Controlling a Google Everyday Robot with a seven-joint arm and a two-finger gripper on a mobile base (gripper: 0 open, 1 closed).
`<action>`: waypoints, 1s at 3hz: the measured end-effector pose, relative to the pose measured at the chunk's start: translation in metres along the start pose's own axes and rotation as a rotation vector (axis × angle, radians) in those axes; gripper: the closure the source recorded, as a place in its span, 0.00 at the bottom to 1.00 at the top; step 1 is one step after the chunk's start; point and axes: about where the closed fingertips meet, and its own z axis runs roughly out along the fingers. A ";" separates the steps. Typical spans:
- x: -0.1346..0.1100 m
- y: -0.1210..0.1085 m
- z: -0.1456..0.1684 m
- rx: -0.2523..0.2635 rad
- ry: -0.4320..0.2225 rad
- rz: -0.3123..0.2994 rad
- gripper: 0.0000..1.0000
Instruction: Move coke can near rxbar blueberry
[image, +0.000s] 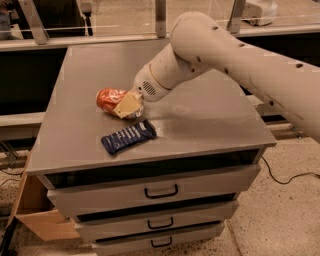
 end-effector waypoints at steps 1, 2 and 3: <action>0.001 0.003 0.003 -0.008 0.000 0.009 0.38; -0.001 0.004 0.005 -0.011 0.001 0.008 0.16; -0.002 0.004 0.005 -0.008 0.004 0.006 0.00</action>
Offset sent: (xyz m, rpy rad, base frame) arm -0.0005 0.0053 -0.0010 0.0061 0.0124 -0.0032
